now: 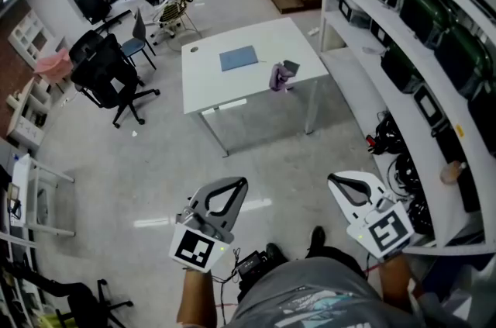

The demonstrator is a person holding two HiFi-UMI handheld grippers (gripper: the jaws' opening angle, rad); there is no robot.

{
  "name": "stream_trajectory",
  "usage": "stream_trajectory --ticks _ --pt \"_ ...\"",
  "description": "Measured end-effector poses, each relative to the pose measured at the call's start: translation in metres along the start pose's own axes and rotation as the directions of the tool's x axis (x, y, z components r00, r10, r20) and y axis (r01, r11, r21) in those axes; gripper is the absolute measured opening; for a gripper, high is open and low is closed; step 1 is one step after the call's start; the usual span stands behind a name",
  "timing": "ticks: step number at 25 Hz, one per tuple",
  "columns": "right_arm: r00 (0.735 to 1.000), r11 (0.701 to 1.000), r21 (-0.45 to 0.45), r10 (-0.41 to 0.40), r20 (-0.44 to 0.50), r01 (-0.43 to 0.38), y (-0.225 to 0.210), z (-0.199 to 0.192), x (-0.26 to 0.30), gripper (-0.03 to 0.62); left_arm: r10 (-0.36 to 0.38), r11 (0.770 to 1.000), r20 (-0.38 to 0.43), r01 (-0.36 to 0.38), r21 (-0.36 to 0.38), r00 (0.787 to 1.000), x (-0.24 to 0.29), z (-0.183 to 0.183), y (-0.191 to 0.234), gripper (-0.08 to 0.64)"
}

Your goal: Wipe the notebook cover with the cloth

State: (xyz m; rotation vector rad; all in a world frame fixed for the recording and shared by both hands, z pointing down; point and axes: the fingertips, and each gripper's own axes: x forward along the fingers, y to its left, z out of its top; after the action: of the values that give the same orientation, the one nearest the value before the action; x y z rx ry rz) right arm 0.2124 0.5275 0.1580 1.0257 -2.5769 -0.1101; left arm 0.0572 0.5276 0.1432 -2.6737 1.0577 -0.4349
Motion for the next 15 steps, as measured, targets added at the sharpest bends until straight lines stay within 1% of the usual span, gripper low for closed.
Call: stream_trajectory --ticks 10,15 --pt "0.999 0.999 0.01 -0.04 -0.012 0.041 0.014 0.004 0.014 0.031 -0.027 1.0 0.014 0.027 -0.003 1.0 -0.017 -0.014 0.012 0.002" --pt "0.999 0.999 -0.004 -0.049 -0.014 0.049 0.023 0.01 0.024 0.031 -0.039 0.999 0.037 0.039 0.001 0.999 -0.024 -0.016 0.02 0.002"
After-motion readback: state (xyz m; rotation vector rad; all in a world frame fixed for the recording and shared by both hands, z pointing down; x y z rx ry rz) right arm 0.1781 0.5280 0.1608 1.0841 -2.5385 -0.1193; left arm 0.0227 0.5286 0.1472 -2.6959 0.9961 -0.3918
